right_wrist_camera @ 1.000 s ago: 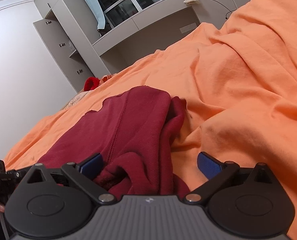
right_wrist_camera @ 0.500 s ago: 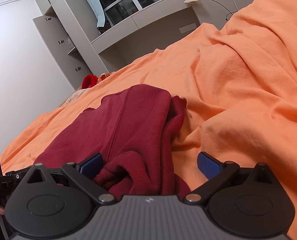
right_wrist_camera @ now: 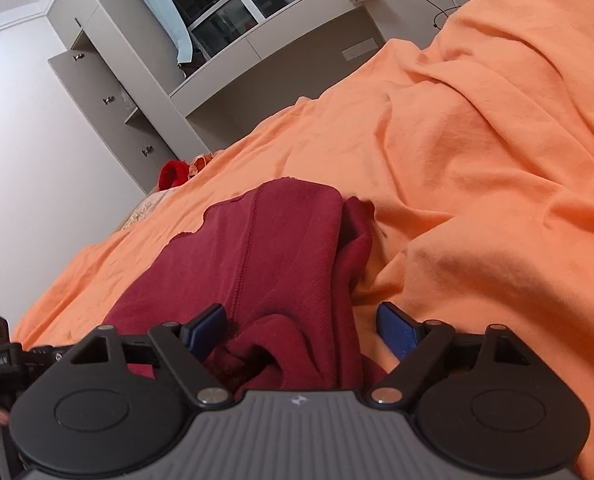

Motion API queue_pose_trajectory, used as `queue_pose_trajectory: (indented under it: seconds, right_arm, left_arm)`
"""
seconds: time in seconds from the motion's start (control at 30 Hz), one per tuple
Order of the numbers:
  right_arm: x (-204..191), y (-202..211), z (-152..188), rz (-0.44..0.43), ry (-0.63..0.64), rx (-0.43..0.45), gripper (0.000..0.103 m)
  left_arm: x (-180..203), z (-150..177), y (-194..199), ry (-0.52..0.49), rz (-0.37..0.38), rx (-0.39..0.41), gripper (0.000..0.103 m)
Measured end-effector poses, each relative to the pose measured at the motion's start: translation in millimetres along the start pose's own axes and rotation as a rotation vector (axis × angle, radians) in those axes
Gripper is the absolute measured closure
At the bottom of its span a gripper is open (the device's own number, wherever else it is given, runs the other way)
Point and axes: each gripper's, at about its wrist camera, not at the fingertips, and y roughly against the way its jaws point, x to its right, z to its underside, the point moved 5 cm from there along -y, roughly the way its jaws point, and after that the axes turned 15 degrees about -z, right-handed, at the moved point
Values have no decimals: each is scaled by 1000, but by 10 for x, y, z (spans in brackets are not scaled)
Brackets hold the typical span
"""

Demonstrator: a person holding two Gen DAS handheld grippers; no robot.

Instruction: Fold small clothes

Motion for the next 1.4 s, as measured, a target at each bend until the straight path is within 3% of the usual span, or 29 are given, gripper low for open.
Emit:
queue_pose_trajectory:
  seconds: [0.27,0.6,0.87,1.03,1.13,1.23,1.33,1.4]
  right_arm:
    - [-4,-47,32,-9,9,-12,7]
    - [-14,-78,37,-3,22,-16,7]
    - [14,-78,36,-7,19,-8,7]
    - [26,-82,21,-7,19,-8,7]
    - [44,-51,-8,-27,-11,8,7]
    - [92,-22,-48,-54,-84,39,8]
    - [84,-36,-67,-39,-106,45,22]
    - [47,-62,-65,-26,-91,36,34]
  left_arm:
    - [-93,-57,-76,45,1,-22,0]
    - [-41,17,-94,-20,-16,20,0]
    - [-49,257,-23,-96,-32,216,0]
    - [-40,252,5,-107,-57,223,0]
    - [-70,170,33,-64,-29,191,0]
    - [-203,81,31,69,62,159,0]
    - [-383,-7,-11,252,169,133,1]
    - [-420,-43,-33,300,182,115,1]
